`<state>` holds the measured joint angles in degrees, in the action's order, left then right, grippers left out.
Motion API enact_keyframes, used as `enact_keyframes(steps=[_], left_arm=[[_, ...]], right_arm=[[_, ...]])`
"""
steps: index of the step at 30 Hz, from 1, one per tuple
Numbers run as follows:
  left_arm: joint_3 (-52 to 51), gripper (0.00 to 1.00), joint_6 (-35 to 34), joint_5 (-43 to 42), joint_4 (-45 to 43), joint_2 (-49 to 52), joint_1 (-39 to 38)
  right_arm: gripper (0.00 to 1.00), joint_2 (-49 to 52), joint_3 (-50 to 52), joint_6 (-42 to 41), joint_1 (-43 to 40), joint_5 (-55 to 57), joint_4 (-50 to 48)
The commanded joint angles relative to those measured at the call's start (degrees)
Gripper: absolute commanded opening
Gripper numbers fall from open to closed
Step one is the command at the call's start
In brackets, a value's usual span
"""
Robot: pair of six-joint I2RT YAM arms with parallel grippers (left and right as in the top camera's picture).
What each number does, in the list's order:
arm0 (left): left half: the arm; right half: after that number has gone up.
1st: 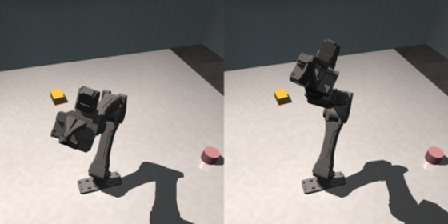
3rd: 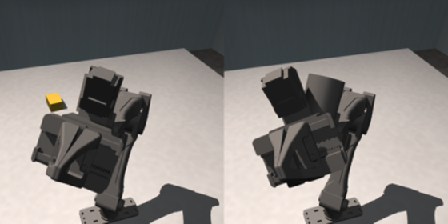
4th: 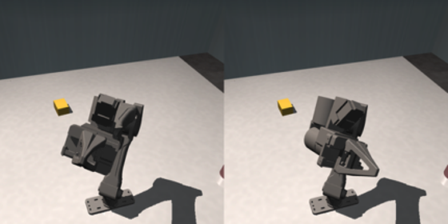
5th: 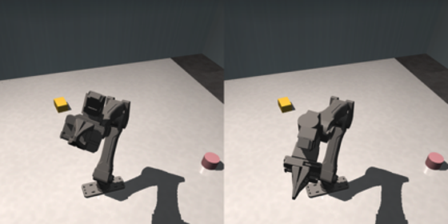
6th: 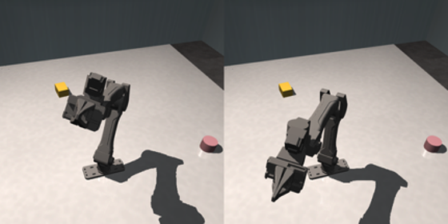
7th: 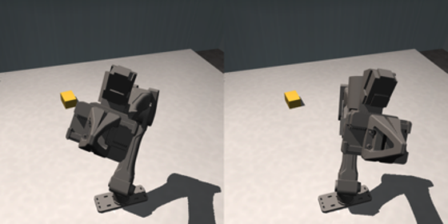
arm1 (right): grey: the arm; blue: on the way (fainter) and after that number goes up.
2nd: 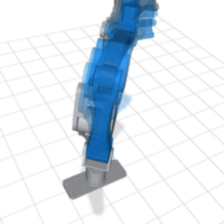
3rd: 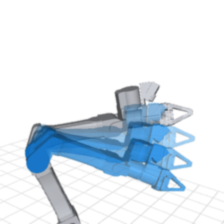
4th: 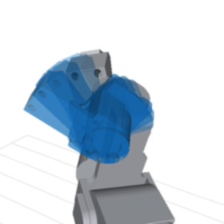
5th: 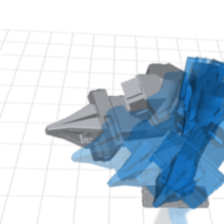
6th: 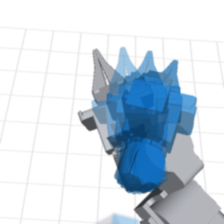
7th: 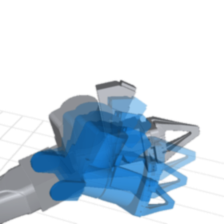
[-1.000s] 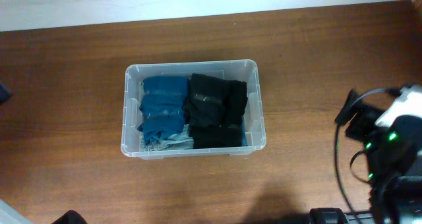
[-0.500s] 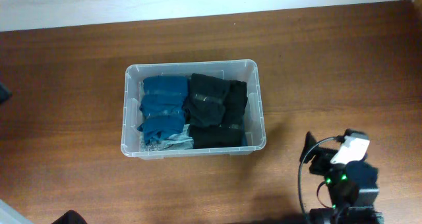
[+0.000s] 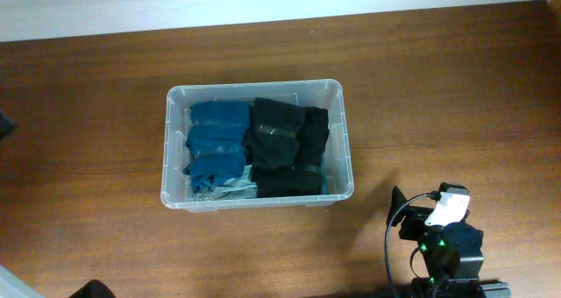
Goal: Pack container
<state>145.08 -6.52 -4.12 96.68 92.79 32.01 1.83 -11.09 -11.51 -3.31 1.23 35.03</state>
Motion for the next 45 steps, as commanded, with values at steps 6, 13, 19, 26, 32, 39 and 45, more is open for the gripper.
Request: enact_keyframes(steps=[6, 13, 19, 26, 32, 39, 45], left_arm=[[0.2, 1.00, -0.3, -0.2, 0.0, 0.1, 0.3], [0.2, 1.00, -0.3, -0.2, 0.0, 0.1, 0.3], [0.2, 1.00, -0.3, -0.2, 0.0, 0.1, 0.3], [0.2, 1.00, -0.3, -0.2, 0.0, 0.1, 0.3], [0.2, 1.00, -0.3, -0.2, 0.0, 0.1, 0.3], [-1.6, 1.00, -0.3, 2.6, -0.7, -1.8, -0.7], [-15.7, 1.00, 3.5, 1.9, -16.3, -10.3, -10.0]], right_arm=[[0.98, -1.6, 2.3, 0.1, 0.3, -0.8, -0.5], [0.98, -1.6, 2.3, 0.1, 0.3, -0.8, -0.5], [0.98, -1.6, 2.3, 0.1, 0.3, -0.8, -0.5], [0.98, -1.6, 2.3, 0.1, 0.3, -0.8, -0.5], [0.98, -1.6, 2.3, 0.1, 0.3, -0.8, -0.5], [0.98, -1.6, 2.3, 0.1, 0.3, -0.8, -0.5], [0.98, -1.6, 2.3, 0.2, 0.3, -0.8, -0.5]])
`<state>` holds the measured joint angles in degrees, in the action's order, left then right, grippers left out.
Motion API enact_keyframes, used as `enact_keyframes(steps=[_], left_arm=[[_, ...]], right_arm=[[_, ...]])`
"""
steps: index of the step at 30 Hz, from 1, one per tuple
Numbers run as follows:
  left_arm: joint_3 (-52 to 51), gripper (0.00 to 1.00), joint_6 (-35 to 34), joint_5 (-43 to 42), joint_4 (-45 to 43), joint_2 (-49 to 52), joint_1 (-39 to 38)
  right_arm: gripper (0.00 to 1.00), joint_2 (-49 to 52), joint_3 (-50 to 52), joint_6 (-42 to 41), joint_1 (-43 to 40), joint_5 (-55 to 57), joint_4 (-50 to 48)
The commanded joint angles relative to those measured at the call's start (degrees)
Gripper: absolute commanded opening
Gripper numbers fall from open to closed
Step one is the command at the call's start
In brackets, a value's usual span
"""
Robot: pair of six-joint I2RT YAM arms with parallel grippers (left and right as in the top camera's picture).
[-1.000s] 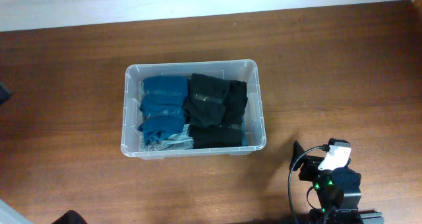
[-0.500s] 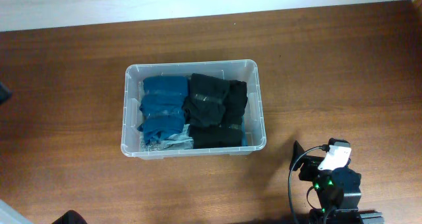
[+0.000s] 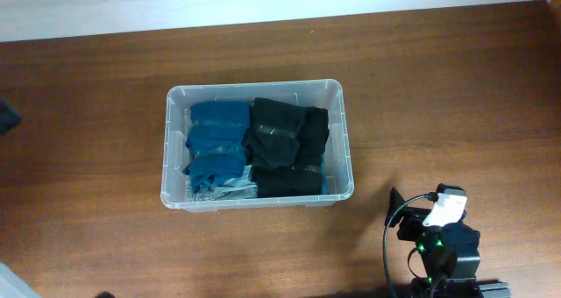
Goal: Pack container
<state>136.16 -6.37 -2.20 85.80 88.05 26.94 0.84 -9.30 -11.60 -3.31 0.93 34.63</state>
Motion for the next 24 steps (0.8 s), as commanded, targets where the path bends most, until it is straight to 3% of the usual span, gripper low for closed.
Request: enact_keyframes(steps=[1, 6, 10, 24], left_arm=[[-10.8, 1.00, 5.5, 0.0, -9.3, -7.6, -7.3], [-30.0, 1.00, 13.8, -0.7, -26.5, -17.9, -17.3], [-43.9, 1.00, 15.1, -0.7, -37.0, -25.4, -22.6], [-82.8, 1.00, 15.1, -7.6, -54.2, -51.5, -23.9]], right_arm=[[0.98, -0.6, 0.5, 0.2, 0.3, -0.5, -0.1], [0.98, -0.6, 0.5, 0.2, 0.3, -0.5, -0.1], [0.98, -0.6, 0.5, 0.2, 0.3, -0.5, -0.1], [0.98, -0.6, 0.5, 0.2, 0.3, -0.5, -0.1]])
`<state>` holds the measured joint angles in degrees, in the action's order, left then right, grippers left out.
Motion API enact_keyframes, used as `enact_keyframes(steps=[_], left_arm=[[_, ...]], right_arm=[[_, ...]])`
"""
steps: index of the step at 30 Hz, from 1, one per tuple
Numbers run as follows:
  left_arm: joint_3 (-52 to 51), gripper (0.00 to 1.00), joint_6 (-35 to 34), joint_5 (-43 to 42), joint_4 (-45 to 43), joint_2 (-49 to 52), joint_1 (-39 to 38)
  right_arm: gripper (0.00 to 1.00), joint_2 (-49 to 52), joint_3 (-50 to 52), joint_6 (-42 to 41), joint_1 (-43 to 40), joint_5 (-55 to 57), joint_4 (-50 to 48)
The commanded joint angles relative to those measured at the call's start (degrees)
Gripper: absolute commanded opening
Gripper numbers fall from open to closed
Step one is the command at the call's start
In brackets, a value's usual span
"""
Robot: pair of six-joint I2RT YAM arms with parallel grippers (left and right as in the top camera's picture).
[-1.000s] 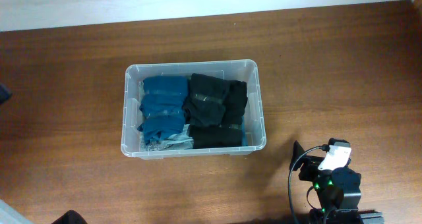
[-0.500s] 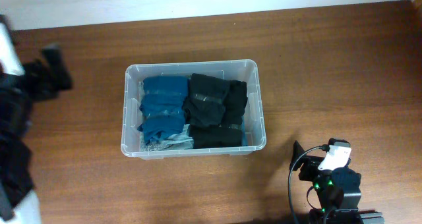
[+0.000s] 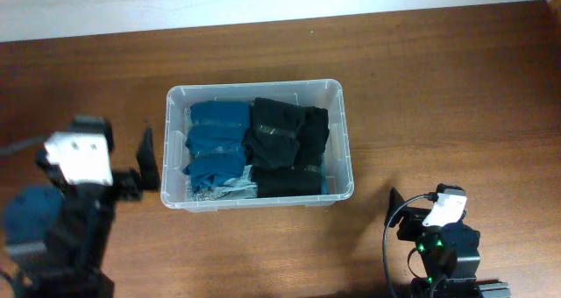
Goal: Pack container
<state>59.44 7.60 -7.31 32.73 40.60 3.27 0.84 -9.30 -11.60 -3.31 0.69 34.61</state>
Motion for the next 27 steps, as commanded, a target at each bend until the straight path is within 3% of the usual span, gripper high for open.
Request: enact_keyframes(steps=[1, 15, 27], left_arm=[[-9.1, 1.00, 1.1, -3.0, -2.0, -6.0, -0.3], [-42.5, 1.00, 0.8, -8.4, -15.9, -29.2, -0.3], [-50.9, 1.00, 0.9, -8.3, -16.0, -38.7, -1.7]], right_arm=[[0.98, -0.6, 0.5, 0.2, 0.3, -0.3, -0.1], [0.98, -0.6, 0.5, 0.2, 0.3, -0.3, -0.1], [0.98, -0.6, 0.5, 0.2, 0.3, -0.3, -0.1]])
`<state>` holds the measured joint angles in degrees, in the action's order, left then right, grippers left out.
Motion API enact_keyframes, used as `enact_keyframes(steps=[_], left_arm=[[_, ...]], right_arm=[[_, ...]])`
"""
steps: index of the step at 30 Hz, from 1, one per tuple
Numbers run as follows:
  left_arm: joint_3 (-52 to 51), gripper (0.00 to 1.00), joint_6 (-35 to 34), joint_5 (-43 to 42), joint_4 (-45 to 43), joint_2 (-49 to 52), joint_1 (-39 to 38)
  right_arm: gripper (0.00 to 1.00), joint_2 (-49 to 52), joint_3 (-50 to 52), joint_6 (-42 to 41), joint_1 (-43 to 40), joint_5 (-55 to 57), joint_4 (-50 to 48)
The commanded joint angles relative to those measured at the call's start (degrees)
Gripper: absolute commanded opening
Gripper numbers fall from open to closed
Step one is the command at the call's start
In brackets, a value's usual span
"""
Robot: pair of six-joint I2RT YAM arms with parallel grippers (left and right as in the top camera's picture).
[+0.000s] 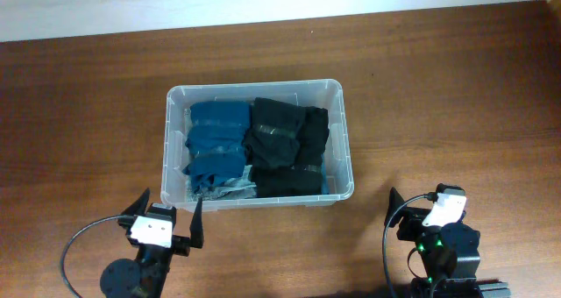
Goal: Pack container
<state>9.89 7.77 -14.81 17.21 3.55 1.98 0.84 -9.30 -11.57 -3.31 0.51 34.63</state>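
Note:
A clear plastic container (254,88) stands mid-table in the overhead view. Inside it, folded blue garments (215,140) fill the left half and folded black garments (285,145) the right half. My left gripper (166,214) sits low at the front of the table, just in front of the container's front left corner. Its fingers (197,221) are spread open with nothing between them. My right gripper (400,212) rests at the front right, clear of the container. Only one dark finger shows there, so its state is unclear.
Brown wooden table (438,88) all around the container, with a pale wall strip along the far edge. Black cables loop from both arm bases at the front edge.
My left arm was raised beside the container's left wall. Now it sits low at the table's front, in front of the container's front left corner. The right arm and the clothes are unchanged.
At first only dark bits of my left arm showed at the left and bottom edges, then almost nothing of it. Later it stood raised left of the container, and now it sits low at the front. The packed clothes and the right arm stayed the same throughout.

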Motion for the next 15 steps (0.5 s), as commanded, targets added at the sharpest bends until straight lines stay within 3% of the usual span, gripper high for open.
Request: enact_keyframes(steps=[1, 15], left_arm=[[-1.9, 1.00, 0.7, -0.9, -0.5, -2.3, -0.5], [-4.6, 1.00, 0.7, -0.9, -0.9, -3.1, -0.4]], right_arm=[[0.99, -0.6, 0.5, 0.2, 0.3, -0.1, -0.1], [0.98, -0.6, 0.5, 0.2, 0.3, -0.1, -0.1]])
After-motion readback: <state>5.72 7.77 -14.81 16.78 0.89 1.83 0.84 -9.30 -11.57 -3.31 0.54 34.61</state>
